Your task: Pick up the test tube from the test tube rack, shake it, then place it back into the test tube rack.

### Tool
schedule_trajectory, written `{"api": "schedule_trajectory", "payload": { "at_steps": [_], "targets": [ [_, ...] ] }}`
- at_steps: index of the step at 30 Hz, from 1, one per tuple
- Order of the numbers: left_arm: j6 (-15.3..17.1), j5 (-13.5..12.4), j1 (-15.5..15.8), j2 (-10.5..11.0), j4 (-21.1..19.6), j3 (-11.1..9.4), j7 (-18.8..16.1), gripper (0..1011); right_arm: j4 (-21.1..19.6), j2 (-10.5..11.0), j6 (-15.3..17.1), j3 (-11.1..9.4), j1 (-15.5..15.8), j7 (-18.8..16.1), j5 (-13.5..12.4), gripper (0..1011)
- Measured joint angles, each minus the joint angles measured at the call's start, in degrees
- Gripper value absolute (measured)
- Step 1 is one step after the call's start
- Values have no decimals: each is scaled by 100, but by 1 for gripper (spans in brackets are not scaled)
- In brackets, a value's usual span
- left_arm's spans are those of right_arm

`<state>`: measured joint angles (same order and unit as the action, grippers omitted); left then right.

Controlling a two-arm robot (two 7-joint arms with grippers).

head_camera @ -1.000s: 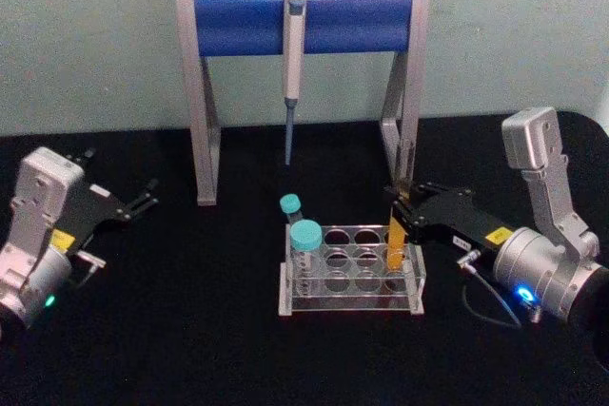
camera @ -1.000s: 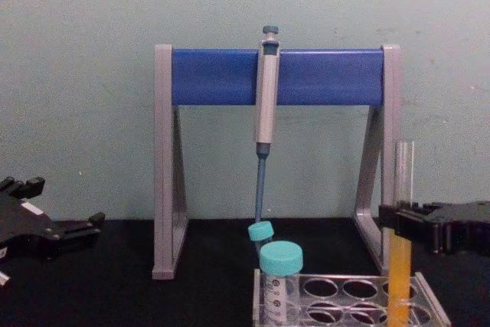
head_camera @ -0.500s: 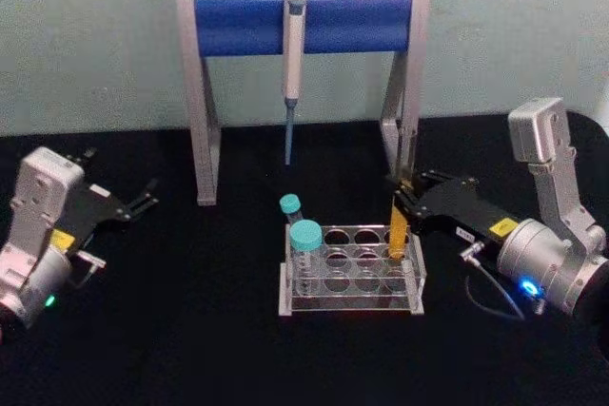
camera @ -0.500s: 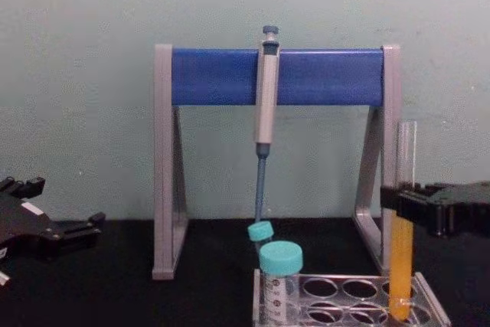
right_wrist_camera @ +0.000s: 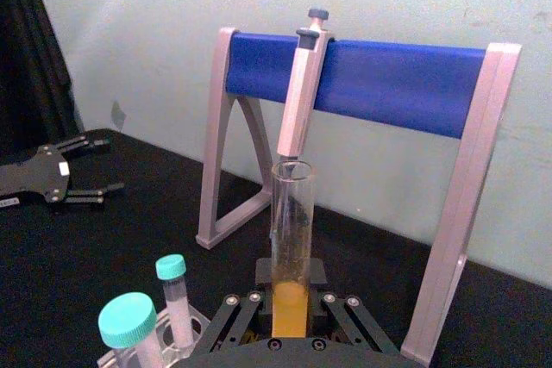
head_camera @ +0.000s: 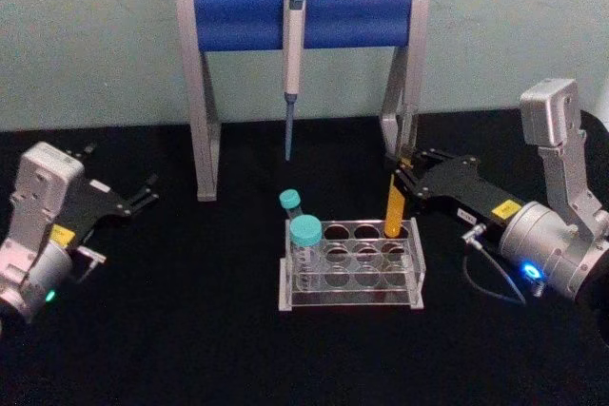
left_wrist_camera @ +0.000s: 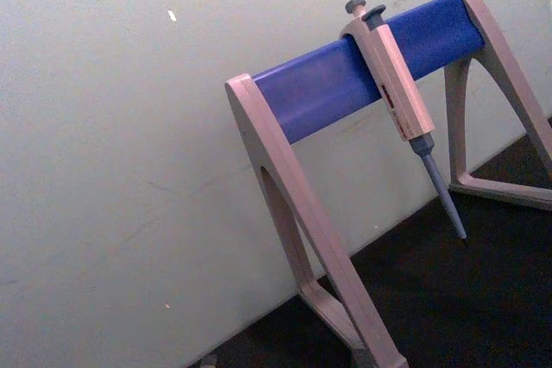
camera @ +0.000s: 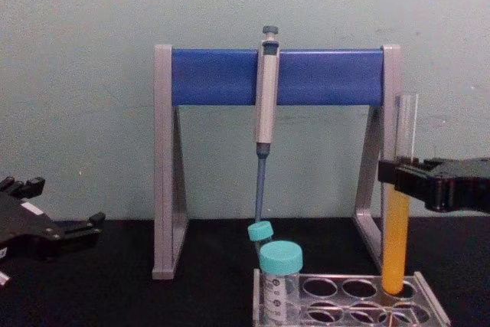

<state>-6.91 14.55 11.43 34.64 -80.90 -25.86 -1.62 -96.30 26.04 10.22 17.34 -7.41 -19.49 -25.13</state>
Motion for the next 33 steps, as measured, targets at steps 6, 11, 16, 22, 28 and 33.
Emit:
{"api": "schedule_trajectory", "payload": {
  "at_steps": [6, 11, 16, 22, 28, 33],
  "targets": [
    [0, 0, 0, 0, 0, 0, 0, 1001, -44, 17, -35, -28, -7, -20, -64, 226],
    [0, 0, 0, 0, 0, 0, 0, 1001, -135, 40, -147, -78, 65, -59, -151, 226],
    [0, 0, 0, 0, 0, 0, 0, 1001, -270, 126, -367, -64, 158, -188, -162, 226],
    [0, 0, 0, 0, 0, 0, 0, 1001, -402, 216, -468, 4, 229, -316, -194, 226],
    [0, 0, 0, 0, 0, 0, 0, 1001, -460, 250, -484, 54, 279, -353, -265, 226],
    [0, 0, 0, 0, 0, 0, 0, 1001, -462, 246, -487, 58, 288, -357, -293, 226]
  ]
}}
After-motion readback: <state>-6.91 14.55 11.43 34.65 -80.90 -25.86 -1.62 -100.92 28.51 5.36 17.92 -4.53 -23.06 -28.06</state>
